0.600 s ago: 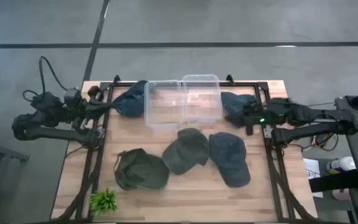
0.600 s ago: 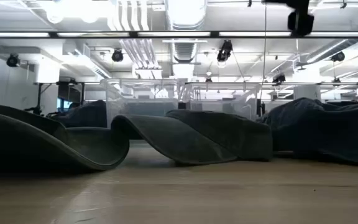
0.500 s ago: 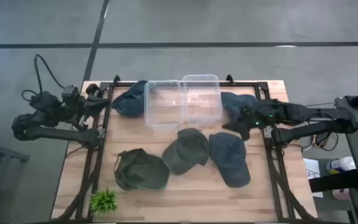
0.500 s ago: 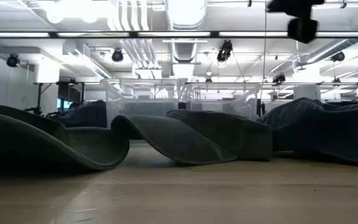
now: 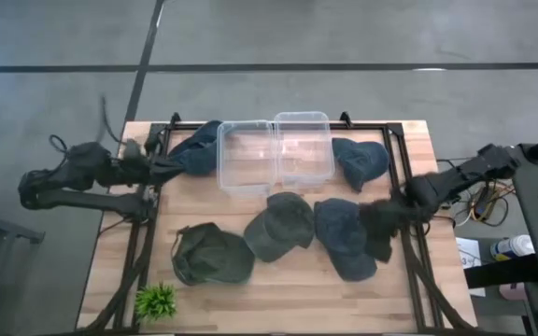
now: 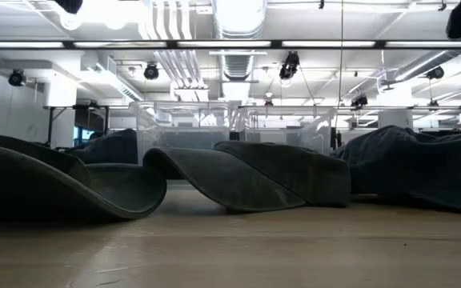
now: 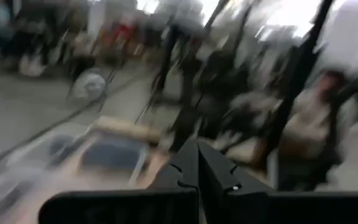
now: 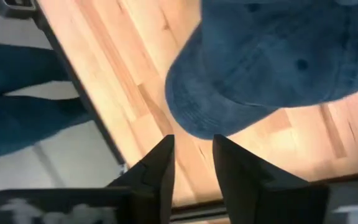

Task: Pick & Place hat
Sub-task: Put the bottom blue cap into the right transparent bin

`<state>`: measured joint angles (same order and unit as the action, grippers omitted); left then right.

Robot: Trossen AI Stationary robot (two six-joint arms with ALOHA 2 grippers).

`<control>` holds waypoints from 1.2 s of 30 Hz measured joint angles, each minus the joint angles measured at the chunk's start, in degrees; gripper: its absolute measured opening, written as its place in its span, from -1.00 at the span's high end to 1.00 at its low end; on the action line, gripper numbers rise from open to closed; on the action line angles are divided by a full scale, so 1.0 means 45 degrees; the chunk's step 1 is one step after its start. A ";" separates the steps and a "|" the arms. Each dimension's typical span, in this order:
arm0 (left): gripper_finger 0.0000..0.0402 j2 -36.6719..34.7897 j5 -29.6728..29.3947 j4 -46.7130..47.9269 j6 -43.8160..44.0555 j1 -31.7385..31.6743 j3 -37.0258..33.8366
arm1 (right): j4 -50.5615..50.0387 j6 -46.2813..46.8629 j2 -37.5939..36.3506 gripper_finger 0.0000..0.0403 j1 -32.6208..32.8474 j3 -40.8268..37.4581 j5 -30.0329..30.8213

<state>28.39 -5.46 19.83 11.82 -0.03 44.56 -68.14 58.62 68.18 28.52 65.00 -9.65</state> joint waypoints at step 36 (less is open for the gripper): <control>1.00 0.1862 -0.0334 0.0351 0.1541 0.0005 -0.0850 | -0.2289 0.3238 1.1557 -0.40 0.7240 0.2622 0.6593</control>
<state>36.77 -6.96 21.41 18.76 -0.01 40.73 -78.44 73.20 120.19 61.10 76.80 20.02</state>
